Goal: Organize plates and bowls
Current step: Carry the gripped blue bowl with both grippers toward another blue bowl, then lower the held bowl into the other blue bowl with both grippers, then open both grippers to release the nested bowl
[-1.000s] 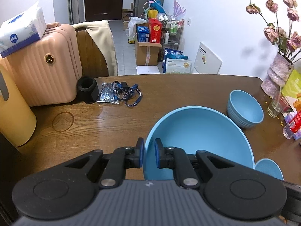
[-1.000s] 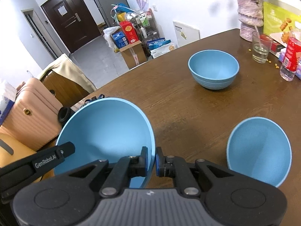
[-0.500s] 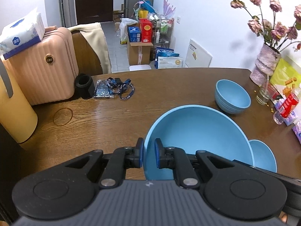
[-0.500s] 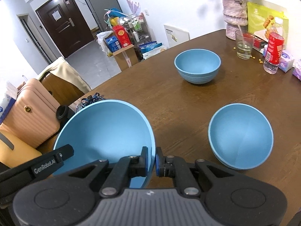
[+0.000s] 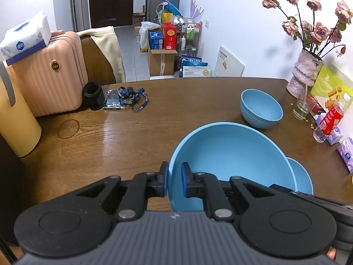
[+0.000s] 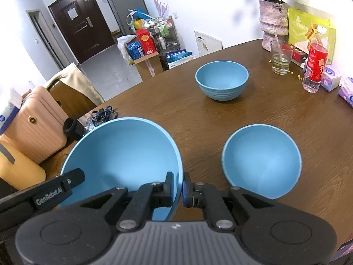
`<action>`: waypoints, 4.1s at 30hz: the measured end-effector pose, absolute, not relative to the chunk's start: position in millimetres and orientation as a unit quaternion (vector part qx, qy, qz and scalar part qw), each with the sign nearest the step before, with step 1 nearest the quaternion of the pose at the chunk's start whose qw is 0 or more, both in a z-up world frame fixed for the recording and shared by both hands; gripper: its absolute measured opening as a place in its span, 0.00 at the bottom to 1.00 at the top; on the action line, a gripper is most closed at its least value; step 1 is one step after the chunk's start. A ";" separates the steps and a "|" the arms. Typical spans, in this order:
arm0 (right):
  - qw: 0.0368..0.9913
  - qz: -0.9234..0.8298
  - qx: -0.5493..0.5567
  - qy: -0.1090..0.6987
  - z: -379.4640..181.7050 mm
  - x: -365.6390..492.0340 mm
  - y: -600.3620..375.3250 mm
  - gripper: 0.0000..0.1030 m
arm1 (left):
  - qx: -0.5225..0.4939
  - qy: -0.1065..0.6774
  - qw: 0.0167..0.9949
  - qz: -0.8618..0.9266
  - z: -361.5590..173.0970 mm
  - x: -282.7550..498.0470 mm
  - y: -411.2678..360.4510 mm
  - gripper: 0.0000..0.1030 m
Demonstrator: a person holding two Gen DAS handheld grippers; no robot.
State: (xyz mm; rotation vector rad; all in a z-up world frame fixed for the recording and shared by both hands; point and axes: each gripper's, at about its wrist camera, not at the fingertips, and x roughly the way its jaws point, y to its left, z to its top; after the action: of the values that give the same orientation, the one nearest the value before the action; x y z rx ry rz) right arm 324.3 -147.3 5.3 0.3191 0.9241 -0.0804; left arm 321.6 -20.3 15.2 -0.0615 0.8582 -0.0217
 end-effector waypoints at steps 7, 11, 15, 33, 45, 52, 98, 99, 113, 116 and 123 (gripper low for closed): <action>0.879 -0.027 0.141 0.455 -2.3 318.0 -168.6 0.08 | -0.037 0.423 0.905 -0.005 9.3 314.2 -41.4 0.12; 0.878 -0.025 0.137 0.458 -5.2 317.2 -182.0 0.08 | -0.036 0.430 0.902 -0.005 4.9 314.5 -56.3 0.12; 0.877 -0.025 0.136 0.459 -7.0 317.8 -197.8 0.07 | -0.029 0.432 0.901 -0.009 2.5 316.0 -72.2 0.12; 0.874 -0.046 0.135 0.465 -18.0 333.2 -270.4 0.07 | -0.007 0.444 0.895 -0.031 -16.2 335.4 -146.7 0.12; 0.875 -0.048 0.124 0.466 -27.9 346.5 -301.8 0.07 | 0.011 0.453 0.891 -0.034 -29.7 351.3 -182.9 0.12; 0.873 -0.047 0.112 0.472 -38.5 355.4 -316.2 0.07 | 0.024 0.460 0.886 -0.041 -44.1 356.8 -197.9 0.12; 0.880 0.003 -0.054 0.473 -83.1 370.3 -308.5 0.09 | 0.123 0.459 0.879 -0.028 -97.4 349.5 -237.4 0.13; 0.879 0.004 -0.055 0.474 -83.3 370.4 -308.3 0.11 | 0.122 0.459 0.880 -0.028 -97.2 349.5 -237.5 0.13; 0.872 0.015 -0.043 0.487 -88.2 370.2 -310.9 0.17 | 0.116 0.450 0.885 -0.028 -92.8 344.4 -233.1 0.15; 0.876 0.013 -0.034 0.482 -83.8 368.9 -315.0 0.33 | 0.110 0.445 0.889 -0.025 -87.7 341.8 -228.2 0.39; 0.886 0.006 0.004 0.463 -70.2 364.5 -334.4 0.92 | 0.081 0.430 0.899 -0.016 -71.5 336.1 -208.4 0.97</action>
State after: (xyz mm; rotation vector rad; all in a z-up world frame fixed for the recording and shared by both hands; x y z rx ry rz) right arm 364.5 -334.4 -70.2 0.0076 0.9623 0.0135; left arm 336.1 -208.4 -71.5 0.1671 0.8891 -0.0324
